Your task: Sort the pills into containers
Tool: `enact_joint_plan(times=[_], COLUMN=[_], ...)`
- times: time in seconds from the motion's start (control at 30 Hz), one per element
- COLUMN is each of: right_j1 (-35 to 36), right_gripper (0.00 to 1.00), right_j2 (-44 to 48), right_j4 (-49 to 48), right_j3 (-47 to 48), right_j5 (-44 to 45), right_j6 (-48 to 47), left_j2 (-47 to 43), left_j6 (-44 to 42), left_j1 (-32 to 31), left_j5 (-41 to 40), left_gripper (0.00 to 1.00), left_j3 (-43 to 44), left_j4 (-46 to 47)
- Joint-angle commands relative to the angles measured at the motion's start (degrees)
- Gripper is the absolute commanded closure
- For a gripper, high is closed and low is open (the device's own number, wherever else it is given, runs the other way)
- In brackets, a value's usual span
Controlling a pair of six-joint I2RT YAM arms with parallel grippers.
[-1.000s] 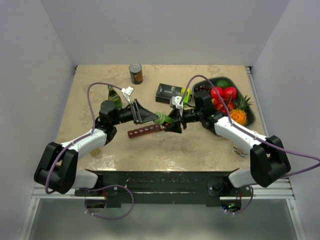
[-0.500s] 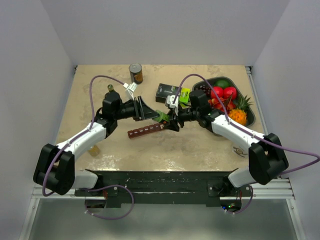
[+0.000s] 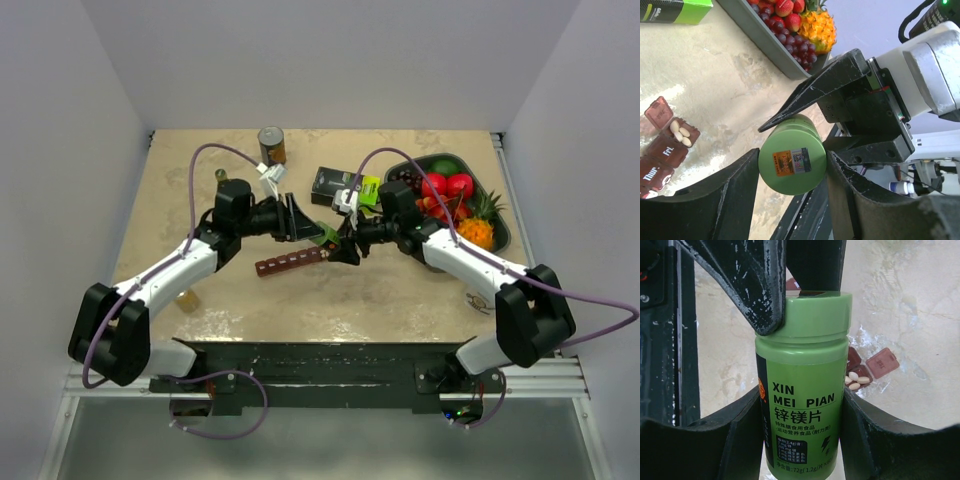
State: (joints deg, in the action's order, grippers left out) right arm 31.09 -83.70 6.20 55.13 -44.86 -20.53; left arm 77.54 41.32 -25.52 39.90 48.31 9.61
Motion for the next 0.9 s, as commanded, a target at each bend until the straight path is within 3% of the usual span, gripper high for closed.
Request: enact_joint_plan(times=[0.0, 0.1, 0.33, 0.47, 0.57, 0.67, 0.7, 0.8, 0.87], right_j1=[1.25, 0.46, -1.47, -1.65, -1.65, -1.56, -1.65, -1.56, -1.65], right_gripper=[0.99, 0.99, 0.99, 0.99, 0.99, 0.99, 0.99, 0.99, 0.99], right_j2=[0.64, 0.82, 0.82, 0.91, 0.91, 0.91, 0.91, 1.08, 1.08], right_j4=[-8.92, -10.32, -19.1, -24.38, -30.44, -36.42, -36.6, -35.12, -32.05], right_j3=[2.08, 1.56, -0.64, -2.13, -3.8, -5.38, -5.65, -5.3, -4.78], right_j5=[-8.31, -10.94, -18.14, -22.09, -25.0, -26.59, -26.51, -25.81, -25.28], right_j6=[4.63, 6.73, 14.81, 19.99, 25.43, 29.57, 29.67, 27.84, 25.12], left_j2=[1.04, 1.56, 3.85, 5.6, 4.73, 2.98, 2.45, 0.86, -0.53], left_j6=[-8.24, -12.65, -17.66, -30.39, -38.4, -43.41, -44.04, -41.86, -38.97], left_j1=[-1.99, -1.9, -1.9, -1.82, -1.9, -1.99, -1.9, -1.73, -1.64], left_j5=[-0.26, 0.35, 10.09, 10.55, 8.36, 7.39, 6.52, 5.1, 4.66], left_gripper=[0.92, 0.92, 0.93, 0.92, 0.86, 0.73, 0.6, 0.41, 0.36], left_j3=[3.27, 4.86, 5.03, 8.81, 9.95, 10.31, 10.4, 10.31, 9.7], left_j4=[-4.5, -9.51, -9.51, -20.05, -23.66, -24.46, -24.29, -22.19, -20.08])
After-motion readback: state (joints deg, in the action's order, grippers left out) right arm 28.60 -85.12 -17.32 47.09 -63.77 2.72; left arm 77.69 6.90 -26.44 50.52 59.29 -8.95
